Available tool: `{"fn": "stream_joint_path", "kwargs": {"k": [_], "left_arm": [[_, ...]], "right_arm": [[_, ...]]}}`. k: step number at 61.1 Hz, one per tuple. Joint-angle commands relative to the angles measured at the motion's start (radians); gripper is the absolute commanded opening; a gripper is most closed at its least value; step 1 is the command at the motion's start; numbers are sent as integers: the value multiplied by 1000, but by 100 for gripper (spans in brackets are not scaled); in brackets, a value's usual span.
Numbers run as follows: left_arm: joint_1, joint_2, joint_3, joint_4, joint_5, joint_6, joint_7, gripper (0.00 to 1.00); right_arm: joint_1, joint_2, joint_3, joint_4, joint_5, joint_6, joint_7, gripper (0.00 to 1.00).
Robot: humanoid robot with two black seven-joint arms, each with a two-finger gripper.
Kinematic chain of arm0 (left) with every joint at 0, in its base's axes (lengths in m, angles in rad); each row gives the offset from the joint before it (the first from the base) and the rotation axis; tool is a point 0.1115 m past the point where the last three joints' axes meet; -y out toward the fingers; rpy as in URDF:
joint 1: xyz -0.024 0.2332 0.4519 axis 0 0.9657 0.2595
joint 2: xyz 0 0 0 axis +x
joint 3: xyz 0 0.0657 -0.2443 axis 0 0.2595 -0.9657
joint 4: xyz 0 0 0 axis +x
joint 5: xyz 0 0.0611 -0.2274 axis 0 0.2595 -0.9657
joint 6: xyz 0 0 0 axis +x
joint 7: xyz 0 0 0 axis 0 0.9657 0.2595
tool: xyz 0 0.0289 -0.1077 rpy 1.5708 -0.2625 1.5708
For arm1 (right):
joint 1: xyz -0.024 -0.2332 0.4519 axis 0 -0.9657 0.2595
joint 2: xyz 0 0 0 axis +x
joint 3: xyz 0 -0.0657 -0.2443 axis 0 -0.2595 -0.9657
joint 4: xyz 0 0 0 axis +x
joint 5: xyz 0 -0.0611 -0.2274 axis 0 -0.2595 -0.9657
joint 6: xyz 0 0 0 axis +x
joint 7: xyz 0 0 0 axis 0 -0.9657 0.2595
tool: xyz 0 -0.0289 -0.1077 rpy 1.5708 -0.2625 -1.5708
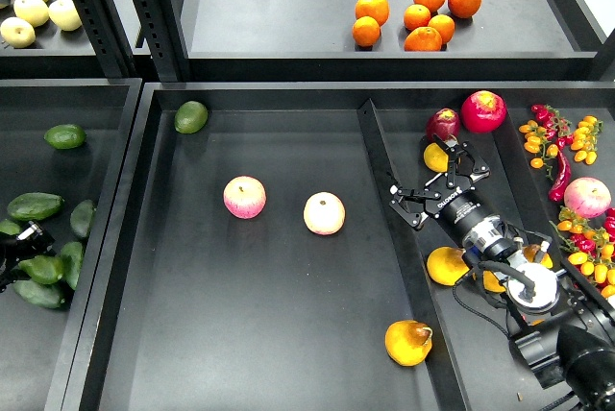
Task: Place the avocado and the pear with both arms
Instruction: 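Lower the avocado among the avocados and open the left gripper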
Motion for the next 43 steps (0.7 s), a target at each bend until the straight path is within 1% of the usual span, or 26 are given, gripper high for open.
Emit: {"fn": "stream_joint_path", "kwargs": {"k": [1, 16, 20, 22, 27, 29, 36, 43], "left_arm": [[1, -5, 1, 1, 0, 0, 0, 45], [6, -12, -2, 1, 0, 0, 0, 45], [10, -15, -2, 3, 0, 0, 0, 49], [13, -15, -2, 1, 0, 0, 0, 52], [22, -17, -2, 1, 0, 0, 0, 65], [22, -17, -1, 0, 0, 0, 0, 68], [22, -15, 2, -5, 0, 0, 0, 75], [21, -15, 2, -14, 0, 0, 0, 79]], "right_arm": [[0, 0, 0, 0, 0, 0, 0, 100], [0, 0, 0, 0, 0, 0, 0, 100], [0, 0, 0, 0, 0, 0, 0, 100], [0, 0, 0, 0, 0, 0, 0, 100], [0, 0, 0, 0, 0, 0, 0, 100], [0, 0, 0, 0, 0, 0, 0, 100], [0, 0, 0, 0, 0, 0, 0, 100], [0, 0, 0, 0, -1, 0, 0, 100]]}}
